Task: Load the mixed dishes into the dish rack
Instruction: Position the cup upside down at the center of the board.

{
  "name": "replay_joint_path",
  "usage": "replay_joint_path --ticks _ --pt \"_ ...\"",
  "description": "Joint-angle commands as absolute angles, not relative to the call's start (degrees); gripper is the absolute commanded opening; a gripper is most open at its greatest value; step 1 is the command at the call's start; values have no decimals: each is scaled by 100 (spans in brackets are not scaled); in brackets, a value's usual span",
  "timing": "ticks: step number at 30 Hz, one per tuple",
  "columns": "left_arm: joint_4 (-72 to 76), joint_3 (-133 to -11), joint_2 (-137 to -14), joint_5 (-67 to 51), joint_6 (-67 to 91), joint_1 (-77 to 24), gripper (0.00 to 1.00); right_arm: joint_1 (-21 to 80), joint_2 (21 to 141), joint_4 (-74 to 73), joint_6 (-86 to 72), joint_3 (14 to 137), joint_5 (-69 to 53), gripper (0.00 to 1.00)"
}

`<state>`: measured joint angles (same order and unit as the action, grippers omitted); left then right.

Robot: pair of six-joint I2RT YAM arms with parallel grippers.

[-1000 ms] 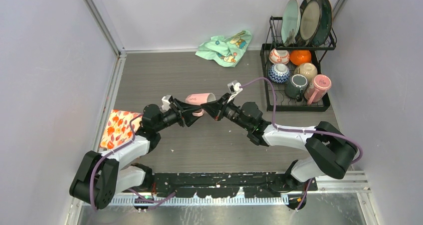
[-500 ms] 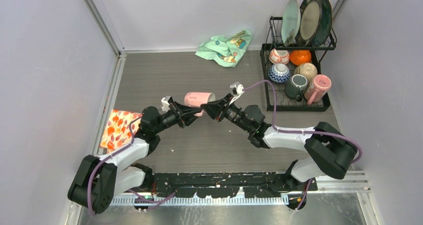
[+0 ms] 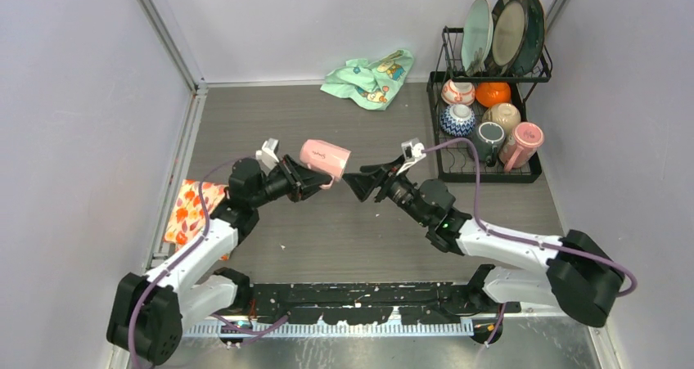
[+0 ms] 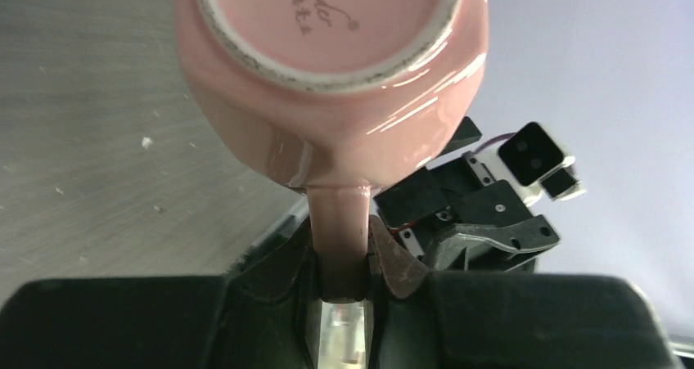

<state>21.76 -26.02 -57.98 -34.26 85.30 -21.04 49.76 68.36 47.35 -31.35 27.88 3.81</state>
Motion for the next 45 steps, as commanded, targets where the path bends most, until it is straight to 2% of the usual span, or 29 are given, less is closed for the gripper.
replay_joint_path --ticks 1,7,13,22,31,45 --pt "596 -3793 -5286 -2978 5567 -2137 0 5000 6023 3500 -3417 2920 917 77" --pt "-718 -4636 -5221 -1413 3184 -2903 0 5000 5154 1393 -3469 3538 1785 99" --pt "-960 -4962 -5763 817 1632 -4314 0 4992 4699 183 -3850 3894 2490 100" --pt "-85 -4797 -6793 2475 1265 -5144 0 4992 4397 -1876 -4597 4528 3209 99" --pt "1109 -4563 -7741 3109 1496 -5841 0 4984 3660 -2113 -5023 4124 3412 100" --pt "646 -4870 -8910 3557 3021 -6095 0 4992 3171 -2509 -4939 4025 3665 100"
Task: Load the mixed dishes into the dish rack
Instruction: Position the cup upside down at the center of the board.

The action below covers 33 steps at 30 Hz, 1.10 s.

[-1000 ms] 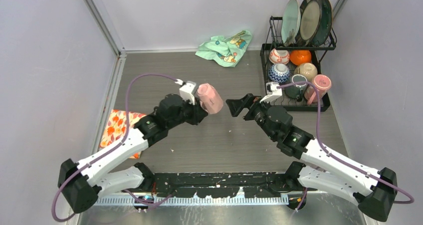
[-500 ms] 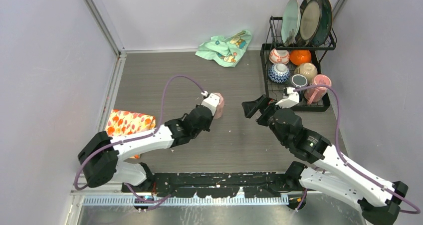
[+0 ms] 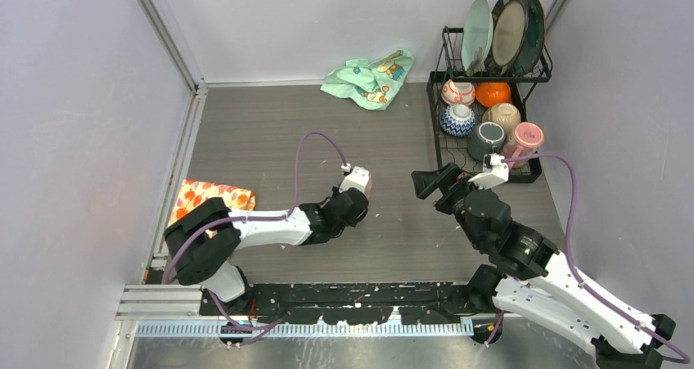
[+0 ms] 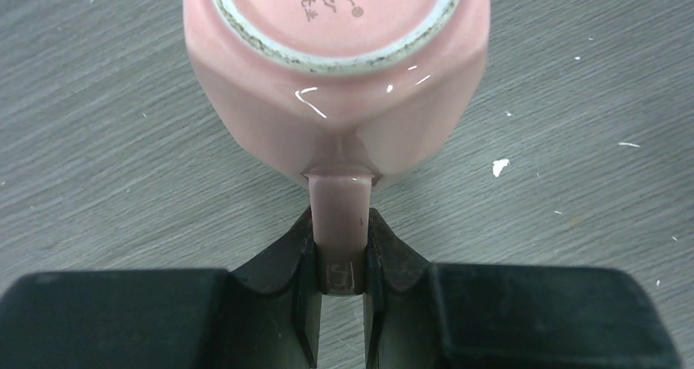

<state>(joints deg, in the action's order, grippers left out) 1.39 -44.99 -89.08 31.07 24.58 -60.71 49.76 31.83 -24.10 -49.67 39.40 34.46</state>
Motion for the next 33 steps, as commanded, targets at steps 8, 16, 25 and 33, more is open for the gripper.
replay_joint_path --ticks 8,16,25,33 --pt "401 -4930 -9162 3204 3553 -6092 24 4991 3247 -2661 -5063 4060 3848 100" --pt "346 -4839 -8933 2638 3863 -6096 43 4990 3373 -2680 -5071 4087 3870 100" --pt "913 -4689 -8598 1721 4008 -6086 47 4991 3817 -2483 -4908 4232 3381 100" --pt "-122 -4805 -7712 1899 3944 -5850 57 4997 4088 -2160 -4749 4241 2792 96"
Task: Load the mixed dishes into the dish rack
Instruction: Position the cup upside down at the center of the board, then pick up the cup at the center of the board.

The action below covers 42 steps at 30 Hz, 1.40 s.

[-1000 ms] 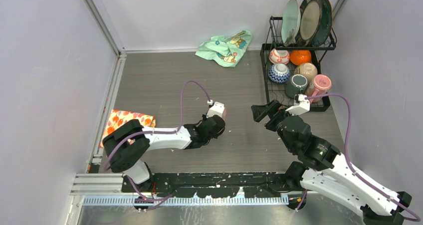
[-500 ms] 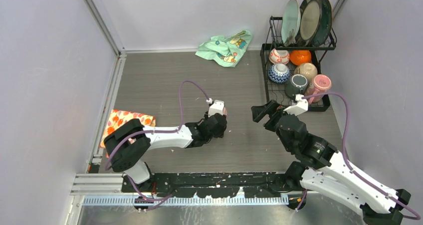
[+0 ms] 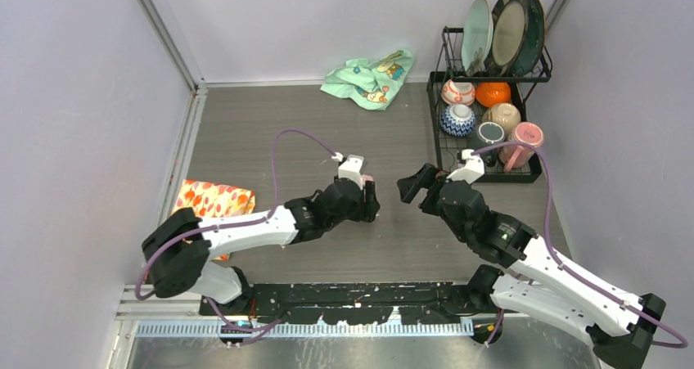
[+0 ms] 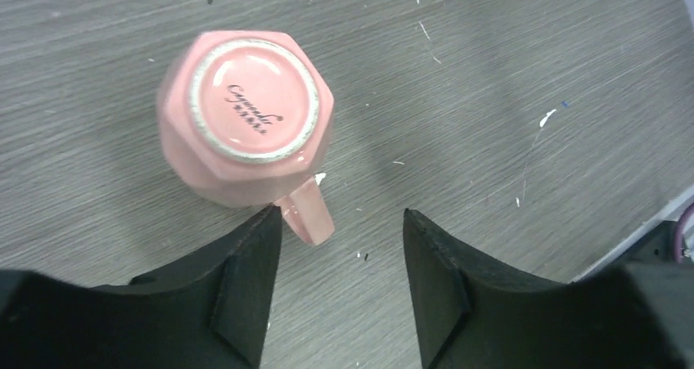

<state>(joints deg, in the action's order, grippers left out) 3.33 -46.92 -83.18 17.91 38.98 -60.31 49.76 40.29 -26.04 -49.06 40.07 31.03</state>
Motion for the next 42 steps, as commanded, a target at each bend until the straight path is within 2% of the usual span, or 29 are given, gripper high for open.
replay_joint_path --ticks 1,5,8,13,20,29,42 --pt "-292 -4801 -7562 1898 3946 -5746 60 4991 4138 -2143 -4716 4257 2732 96" --pt "-950 -4764 -6773 1616 3880 -5007 76 4992 4520 -2008 -4440 4320 2299 93" --pt "-1363 -4819 -6199 1170 3627 -4186 99 4985 4877 -1879 -4343 4386 1998 91" --pt "-2304 -5309 -5470 891 2794 -3195 100 4997 5660 -1725 -4137 4627 1526 88" --pt "-2993 -5760 -4674 967 1383 -3120 100 5000 6708 -1504 -4041 4890 1305 78" --pt "-2333 -4684 -3368 1430 732 -3127 97 5000 7770 -1517 -3778 5324 1291 57" --pt "-2139 -4410 -2543 2269 642 -3224 97 5238 8415 -1813 -3889 5541 1741 51"
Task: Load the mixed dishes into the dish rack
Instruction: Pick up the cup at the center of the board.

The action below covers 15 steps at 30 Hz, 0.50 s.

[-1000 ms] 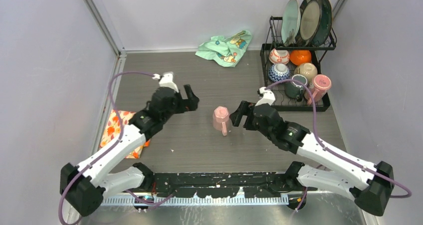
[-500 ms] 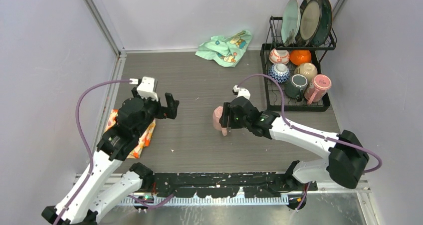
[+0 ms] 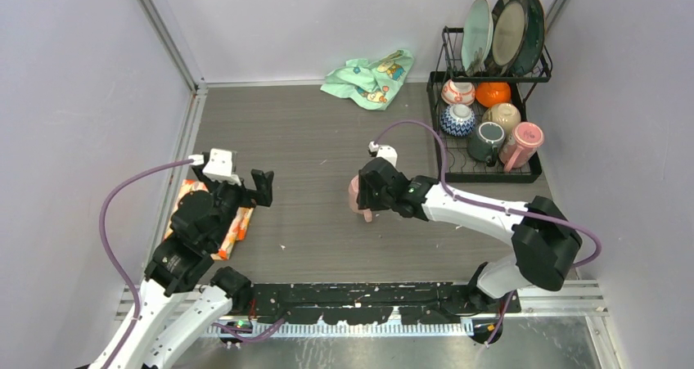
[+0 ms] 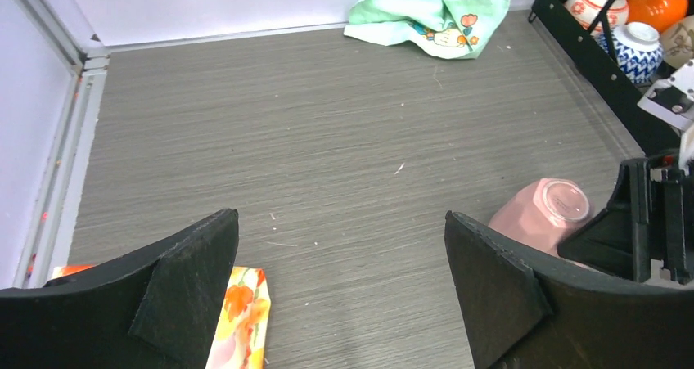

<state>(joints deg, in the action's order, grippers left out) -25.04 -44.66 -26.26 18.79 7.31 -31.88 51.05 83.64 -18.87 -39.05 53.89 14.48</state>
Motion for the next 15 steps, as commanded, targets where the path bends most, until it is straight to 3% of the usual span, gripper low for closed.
replay_joint_path --ticks 1,15 --pt "-2137 -4404 -2535 2310 630 -3233 97 5270 8458 -1786 -3893 5530 1748 50" --pt "-2152 -4374 -2593 2371 439 -3325 97 5524 9297 -1913 -3642 5856 2255 41"
